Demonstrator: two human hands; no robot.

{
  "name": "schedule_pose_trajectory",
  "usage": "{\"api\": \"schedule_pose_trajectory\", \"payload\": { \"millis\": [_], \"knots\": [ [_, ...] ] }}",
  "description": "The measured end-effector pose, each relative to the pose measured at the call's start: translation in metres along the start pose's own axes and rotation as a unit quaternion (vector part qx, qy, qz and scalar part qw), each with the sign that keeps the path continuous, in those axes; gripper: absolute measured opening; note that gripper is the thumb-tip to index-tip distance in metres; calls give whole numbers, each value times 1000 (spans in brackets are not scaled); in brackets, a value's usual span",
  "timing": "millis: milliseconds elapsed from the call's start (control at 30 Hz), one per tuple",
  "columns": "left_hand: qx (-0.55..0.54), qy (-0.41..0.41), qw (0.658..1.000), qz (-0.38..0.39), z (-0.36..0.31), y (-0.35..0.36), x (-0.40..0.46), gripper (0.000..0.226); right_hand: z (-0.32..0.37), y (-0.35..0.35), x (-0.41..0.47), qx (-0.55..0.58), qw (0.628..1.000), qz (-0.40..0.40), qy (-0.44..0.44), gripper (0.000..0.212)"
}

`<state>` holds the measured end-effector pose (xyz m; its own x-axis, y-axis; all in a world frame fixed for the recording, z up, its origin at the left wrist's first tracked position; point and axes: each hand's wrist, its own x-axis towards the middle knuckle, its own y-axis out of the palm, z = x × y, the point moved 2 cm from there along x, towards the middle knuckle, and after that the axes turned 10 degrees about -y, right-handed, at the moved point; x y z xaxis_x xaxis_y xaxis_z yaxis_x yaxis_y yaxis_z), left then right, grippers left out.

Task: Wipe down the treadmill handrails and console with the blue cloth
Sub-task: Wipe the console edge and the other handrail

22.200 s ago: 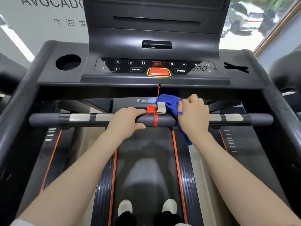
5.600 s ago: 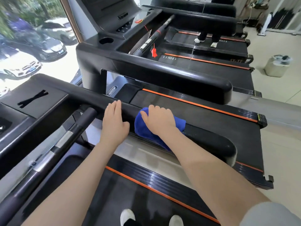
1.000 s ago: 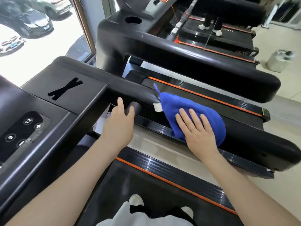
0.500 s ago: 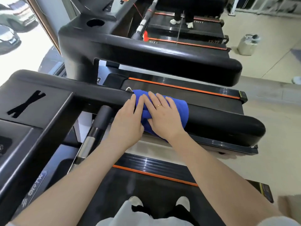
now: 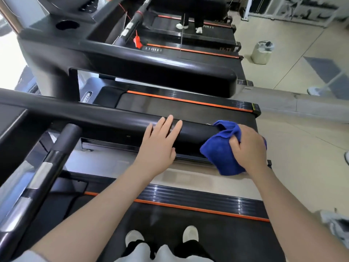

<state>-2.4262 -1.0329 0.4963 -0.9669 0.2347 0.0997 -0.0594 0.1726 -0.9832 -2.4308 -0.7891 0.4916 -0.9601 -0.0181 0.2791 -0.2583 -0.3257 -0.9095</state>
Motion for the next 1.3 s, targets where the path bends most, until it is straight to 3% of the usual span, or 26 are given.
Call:
{"api": "schedule_pose_trajectory", "payload": {
  "millis": [100, 167, 267, 367, 500, 633, 667, 733, 800, 867, 1033, 1100, 1300],
  "knots": [
    [44, -24, 998, -21, -11, 9, -1, 75, -29, -2, -1, 146, 975, -3, 166, 26],
    [57, -52, 996, -35, -19, 10, -1, 74, -28, -1, 2, 129, 976, 14, 175, 25],
    [71, -85, 992, -54, -36, 10, 1, 68, -2, 1, 8, 2, 999, 28, 17, 29],
    [51, -95, 992, -62, -48, 9, 5, 63, 23, 10, 8, -40, 990, 52, -122, 48],
    [36, -60, 993, -90, -59, 11, 6, 66, 13, 12, 8, -16, 980, 63, -186, 51],
    [28, -31, 994, -99, -73, 14, 10, 65, -22, 12, 8, 52, 972, -3, -227, 45],
    [29, -30, 994, -100, -75, 16, 11, 64, -32, 12, 6, 119, 974, -22, -190, 40],
    [32, -32, 995, -92, -79, 23, 14, 65, -50, 11, -1, 320, 947, -36, -10, 27],
    [46, -34, 994, -91, -82, 29, 15, 71, -71, 24, -8, 488, 836, 9, 251, 24],
    [56, -48, 992, -99, -85, 33, 16, 73, -85, 38, -18, 547, 741, 69, 382, 23],
    [44, -74, 988, -125, -90, 37, 17, 70, -86, 52, -32, 636, 631, 71, 439, 19],
    [40, -72, 988, -132, -89, 38, 17, 69, -81, 52, -31, 660, 608, 41, 439, 26],
    [24, -81, 987, -137, -88, 36, 17, 69, -50, 45, -24, 619, 648, -82, 435, 18]
  ]
}}
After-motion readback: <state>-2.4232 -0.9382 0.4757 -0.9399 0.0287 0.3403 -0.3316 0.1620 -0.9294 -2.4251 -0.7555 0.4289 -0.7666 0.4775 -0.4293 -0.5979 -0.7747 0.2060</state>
